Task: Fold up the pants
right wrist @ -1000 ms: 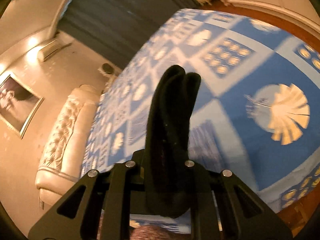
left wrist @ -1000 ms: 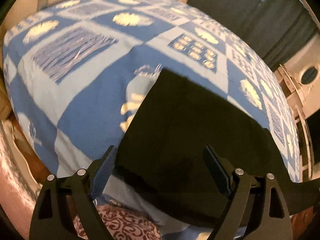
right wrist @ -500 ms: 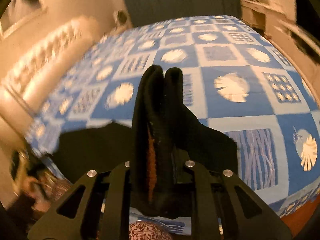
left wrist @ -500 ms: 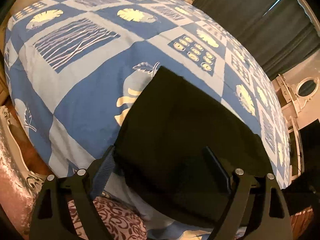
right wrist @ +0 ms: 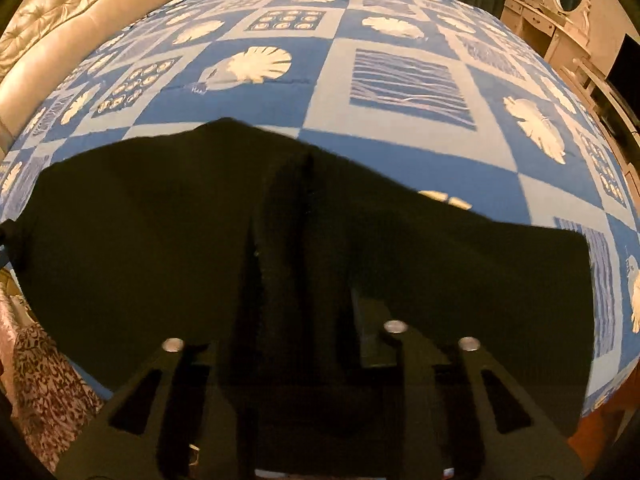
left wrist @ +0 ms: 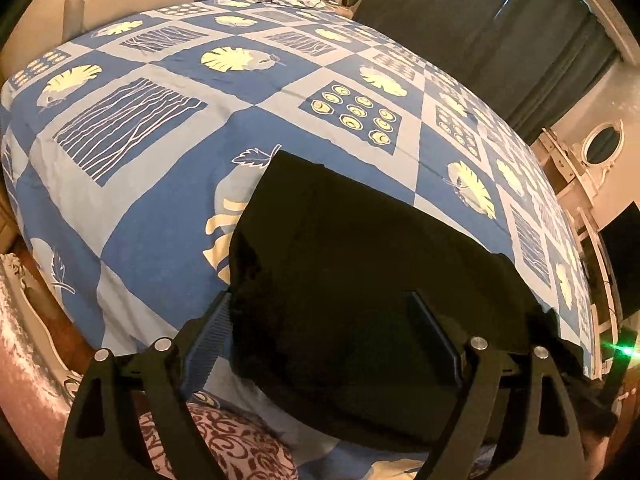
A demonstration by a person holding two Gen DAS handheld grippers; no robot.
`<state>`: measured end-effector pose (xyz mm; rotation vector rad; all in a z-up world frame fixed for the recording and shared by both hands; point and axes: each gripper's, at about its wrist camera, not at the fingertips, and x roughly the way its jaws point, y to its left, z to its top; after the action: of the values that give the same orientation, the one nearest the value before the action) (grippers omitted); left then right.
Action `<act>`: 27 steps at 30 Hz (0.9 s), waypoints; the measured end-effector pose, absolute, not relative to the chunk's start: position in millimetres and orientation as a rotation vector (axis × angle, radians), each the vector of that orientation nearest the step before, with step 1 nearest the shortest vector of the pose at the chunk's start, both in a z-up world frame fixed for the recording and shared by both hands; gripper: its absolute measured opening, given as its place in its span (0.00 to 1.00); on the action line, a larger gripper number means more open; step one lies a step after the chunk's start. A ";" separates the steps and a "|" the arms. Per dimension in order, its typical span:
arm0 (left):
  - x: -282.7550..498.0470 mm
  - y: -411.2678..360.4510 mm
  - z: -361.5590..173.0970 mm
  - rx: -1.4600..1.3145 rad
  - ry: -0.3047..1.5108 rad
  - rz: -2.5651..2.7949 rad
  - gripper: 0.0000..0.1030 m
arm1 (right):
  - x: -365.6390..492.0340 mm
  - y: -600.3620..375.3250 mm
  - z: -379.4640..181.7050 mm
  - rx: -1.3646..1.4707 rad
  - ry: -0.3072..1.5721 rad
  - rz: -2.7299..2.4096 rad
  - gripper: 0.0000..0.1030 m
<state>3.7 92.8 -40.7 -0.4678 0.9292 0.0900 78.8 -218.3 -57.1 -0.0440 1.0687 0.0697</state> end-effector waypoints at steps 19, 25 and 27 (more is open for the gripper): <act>3.7 94.7 -42.3 -0.500 0.928 0.080 0.83 | 46.1 -261.0 7.1 0.463 0.991 0.510 0.76; 4.2 93.9 -41.5 -0.507 0.912 0.066 0.83 | 39.5 -427.3 5.4 0.588 0.904 0.131 0.77; 5.5 93.1 -41.5 -0.501 0.912 0.064 0.83 | 40.8 -472.0 -16.6 0.644 0.938 0.036 0.77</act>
<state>5.5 93.1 -41.5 -0.5014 0.9119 0.0645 40.8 -472.0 -16.6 0.6442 0.9382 0.0355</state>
